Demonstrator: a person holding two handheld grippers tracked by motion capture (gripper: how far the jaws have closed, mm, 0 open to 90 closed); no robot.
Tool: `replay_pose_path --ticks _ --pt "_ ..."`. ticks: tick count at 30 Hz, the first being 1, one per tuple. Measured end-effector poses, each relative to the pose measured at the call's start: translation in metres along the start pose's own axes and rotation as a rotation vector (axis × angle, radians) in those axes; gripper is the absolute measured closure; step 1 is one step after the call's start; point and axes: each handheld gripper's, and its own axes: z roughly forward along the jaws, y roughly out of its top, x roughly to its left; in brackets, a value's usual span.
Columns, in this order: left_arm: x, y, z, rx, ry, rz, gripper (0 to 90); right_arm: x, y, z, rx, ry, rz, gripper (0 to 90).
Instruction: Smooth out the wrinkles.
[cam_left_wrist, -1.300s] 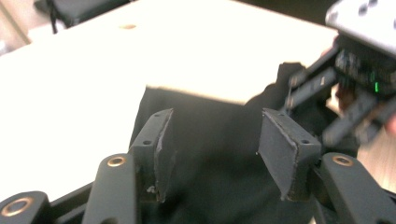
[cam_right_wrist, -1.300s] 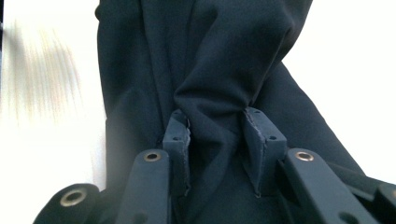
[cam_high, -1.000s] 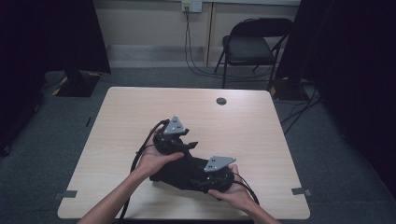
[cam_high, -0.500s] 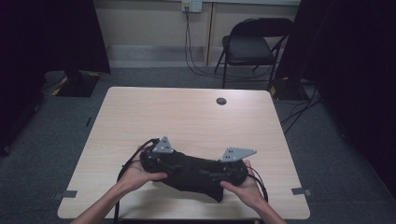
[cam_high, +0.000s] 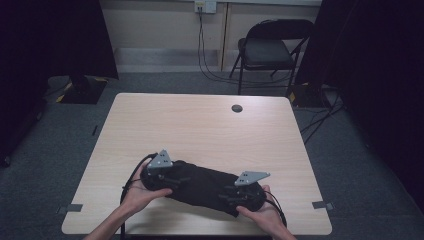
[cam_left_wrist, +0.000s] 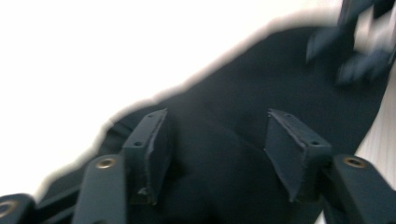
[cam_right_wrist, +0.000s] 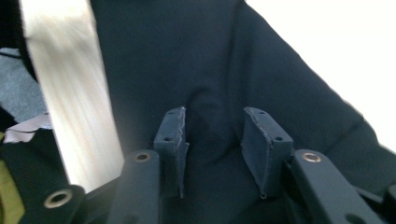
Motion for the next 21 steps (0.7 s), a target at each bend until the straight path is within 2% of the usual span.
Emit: replay_pose_path --ticks 1,2,3,4,7,9,12,15,16,17,18,20,21 --pt "0.002 0.004 -0.001 -0.018 0.025 0.014 42.7 -0.001 -0.002 0.001 0.001 -0.007 0.007 53.5" --pt "0.001 0.002 0.002 0.000 0.041 0.037 43.1 -0.002 -0.002 0.002 0.008 -0.003 0.009 51.3" --pt "0.000 -0.001 0.004 0.026 0.045 0.042 43.5 -0.002 -0.001 0.004 0.016 -0.005 0.014 49.3" --pt "-0.001 -0.007 0.009 0.080 0.036 0.041 43.3 -0.002 -0.001 0.004 0.012 -0.016 0.020 47.0" --pt "-0.006 -0.026 0.013 0.147 0.032 0.025 38.5 0.001 -0.004 0.005 0.006 -0.057 0.016 45.3" --pt "-0.006 -0.029 0.012 0.150 0.029 0.004 36.9 0.002 -0.004 0.004 0.008 -0.084 0.032 40.9" --pt "-0.007 -0.033 0.019 0.166 0.034 0.004 37.2 0.000 -0.004 0.008 0.014 -0.117 0.029 40.1" --pt "-0.004 -0.035 0.026 0.175 0.049 -0.017 37.0 -0.008 -0.002 0.015 0.019 -0.150 0.011 40.0" --pt "-0.001 -0.036 0.030 0.199 0.065 -0.022 37.0 -0.013 0.000 0.018 0.014 -0.156 0.017 40.0" --pt "0.002 -0.039 0.037 0.259 0.082 -0.019 37.2 -0.019 0.001 0.020 0.006 -0.177 0.021 39.9" --pt "0.004 -0.042 0.041 0.236 0.115 -0.003 36.7 -0.025 0.002 0.023 -0.001 -0.190 0.022 39.6" --pt "0.008 -0.038 0.045 0.209 0.149 -0.051 41.6 -0.036 0.004 0.027 -0.017 -0.180 0.037 39.3" --pt "0.009 -0.038 0.046 0.213 0.146 -0.062 41.7 -0.041 0.005 0.029 -0.022 -0.172 0.044 39.2"
